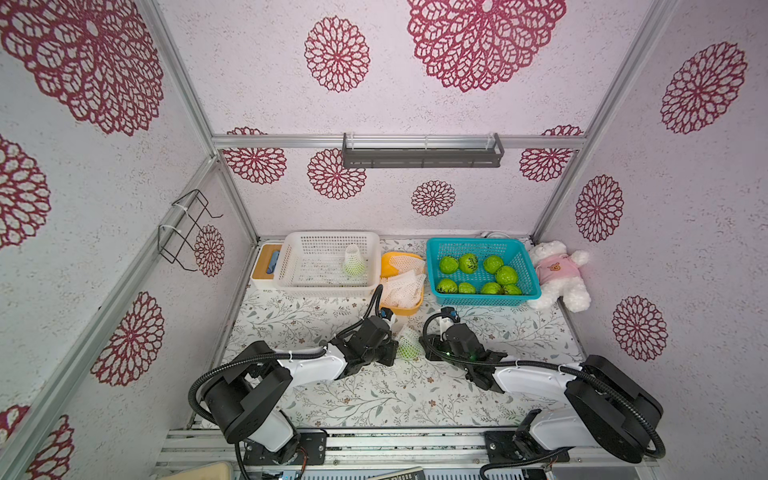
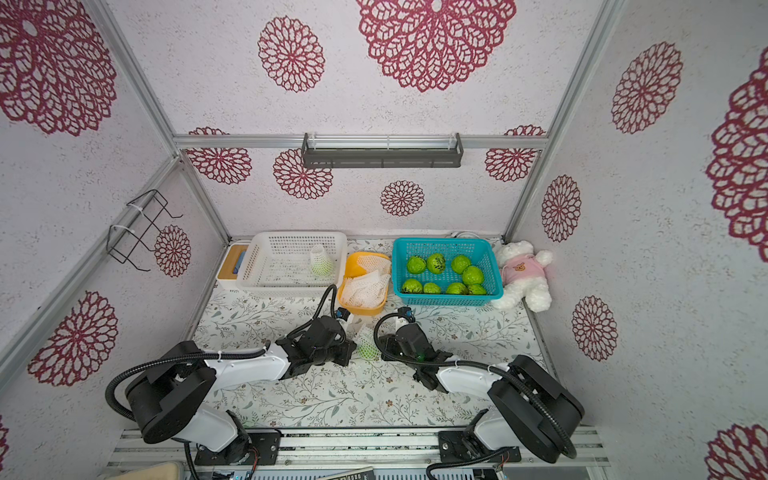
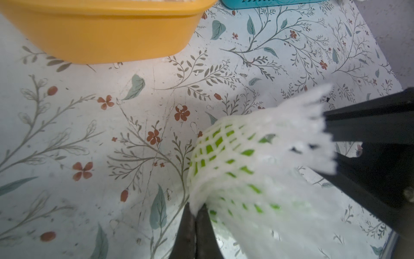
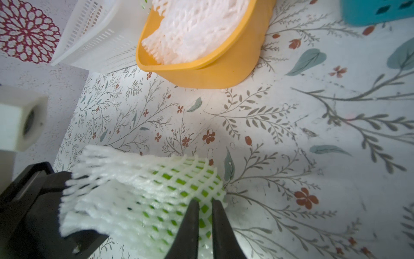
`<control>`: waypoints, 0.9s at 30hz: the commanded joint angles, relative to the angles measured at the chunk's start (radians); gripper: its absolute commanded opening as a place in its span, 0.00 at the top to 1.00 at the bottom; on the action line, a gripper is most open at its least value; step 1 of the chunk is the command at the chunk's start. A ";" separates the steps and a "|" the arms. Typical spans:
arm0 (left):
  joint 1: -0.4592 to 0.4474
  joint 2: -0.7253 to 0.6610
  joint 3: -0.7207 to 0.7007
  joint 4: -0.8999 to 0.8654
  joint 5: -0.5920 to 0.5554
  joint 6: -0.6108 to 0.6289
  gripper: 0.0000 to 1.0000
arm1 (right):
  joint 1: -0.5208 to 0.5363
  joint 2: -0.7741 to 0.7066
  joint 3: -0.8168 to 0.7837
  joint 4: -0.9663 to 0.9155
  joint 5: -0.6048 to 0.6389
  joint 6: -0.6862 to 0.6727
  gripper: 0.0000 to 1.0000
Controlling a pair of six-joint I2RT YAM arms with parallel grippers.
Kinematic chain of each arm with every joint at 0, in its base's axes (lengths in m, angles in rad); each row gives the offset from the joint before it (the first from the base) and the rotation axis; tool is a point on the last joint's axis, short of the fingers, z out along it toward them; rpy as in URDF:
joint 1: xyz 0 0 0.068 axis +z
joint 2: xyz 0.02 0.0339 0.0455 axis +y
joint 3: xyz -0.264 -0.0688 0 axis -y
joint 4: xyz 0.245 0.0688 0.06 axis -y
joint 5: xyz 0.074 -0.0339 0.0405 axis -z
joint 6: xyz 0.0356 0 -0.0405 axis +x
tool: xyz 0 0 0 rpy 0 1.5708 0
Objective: Sleeve custard apples in foam nets
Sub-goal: Put on the foam net on the custard apple.
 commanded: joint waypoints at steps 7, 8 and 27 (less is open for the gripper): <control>0.006 0.042 0.011 0.047 0.016 -0.023 1.00 | -0.012 0.015 -0.022 0.052 0.002 0.014 0.94; 0.006 0.049 0.013 0.049 0.019 -0.026 1.00 | -0.012 0.018 -0.023 0.053 0.000 0.014 0.94; 0.007 0.116 0.045 0.053 0.045 -0.062 1.00 | -0.011 0.049 -0.085 0.075 0.000 0.034 0.97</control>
